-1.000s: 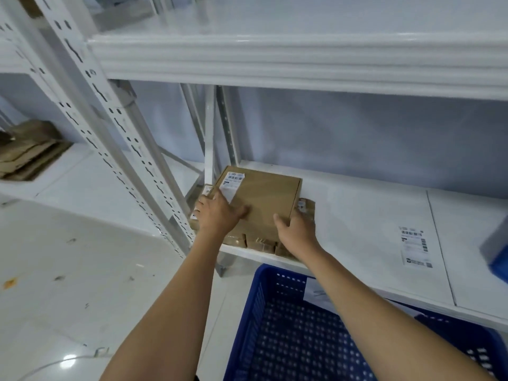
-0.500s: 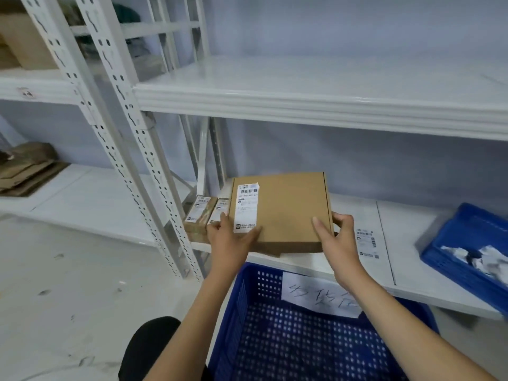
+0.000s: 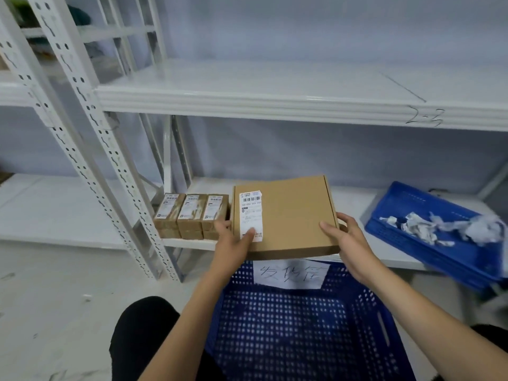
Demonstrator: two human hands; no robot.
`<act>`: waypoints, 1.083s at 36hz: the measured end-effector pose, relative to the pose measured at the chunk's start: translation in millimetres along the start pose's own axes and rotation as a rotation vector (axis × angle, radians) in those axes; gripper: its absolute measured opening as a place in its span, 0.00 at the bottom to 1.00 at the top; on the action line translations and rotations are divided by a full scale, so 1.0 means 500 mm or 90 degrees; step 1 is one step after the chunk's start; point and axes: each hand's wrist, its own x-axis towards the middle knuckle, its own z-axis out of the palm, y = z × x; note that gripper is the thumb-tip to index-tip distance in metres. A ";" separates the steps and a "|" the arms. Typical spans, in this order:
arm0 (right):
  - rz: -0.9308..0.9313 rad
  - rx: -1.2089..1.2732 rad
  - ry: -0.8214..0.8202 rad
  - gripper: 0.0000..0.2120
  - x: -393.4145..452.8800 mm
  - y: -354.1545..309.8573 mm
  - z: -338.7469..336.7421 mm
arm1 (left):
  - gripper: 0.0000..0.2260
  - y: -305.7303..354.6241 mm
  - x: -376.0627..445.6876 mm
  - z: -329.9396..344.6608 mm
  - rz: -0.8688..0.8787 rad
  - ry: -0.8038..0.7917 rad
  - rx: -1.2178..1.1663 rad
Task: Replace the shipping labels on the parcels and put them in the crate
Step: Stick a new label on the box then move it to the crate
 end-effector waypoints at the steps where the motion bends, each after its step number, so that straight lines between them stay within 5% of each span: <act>1: 0.009 0.007 -0.003 0.28 -0.005 -0.003 -0.007 | 0.23 0.005 -0.005 0.004 -0.002 -0.005 -0.005; 3: 0.019 0.018 -0.002 0.31 -0.012 -0.011 -0.020 | 0.21 0.016 -0.014 0.014 -0.002 -0.015 0.010; 6: 0.008 0.015 -0.008 0.47 -0.020 -0.024 -0.037 | 0.20 0.037 -0.026 0.031 0.016 -0.018 0.027; 10: -0.005 0.000 -0.021 0.37 -0.028 -0.035 -0.060 | 0.23 0.060 -0.034 0.051 0.028 -0.017 0.047; 21: 0.012 -0.086 -0.015 0.45 -0.040 -0.052 -0.139 | 0.37 0.126 -0.082 0.098 0.060 -0.061 0.121; 37: 0.120 -0.143 0.066 0.54 0.075 0.010 -0.082 | 0.29 0.030 0.032 0.094 0.013 -0.077 0.070; 39: 0.111 -0.136 0.092 0.49 0.111 0.022 -0.078 | 0.30 0.014 0.071 0.098 -0.005 -0.090 0.064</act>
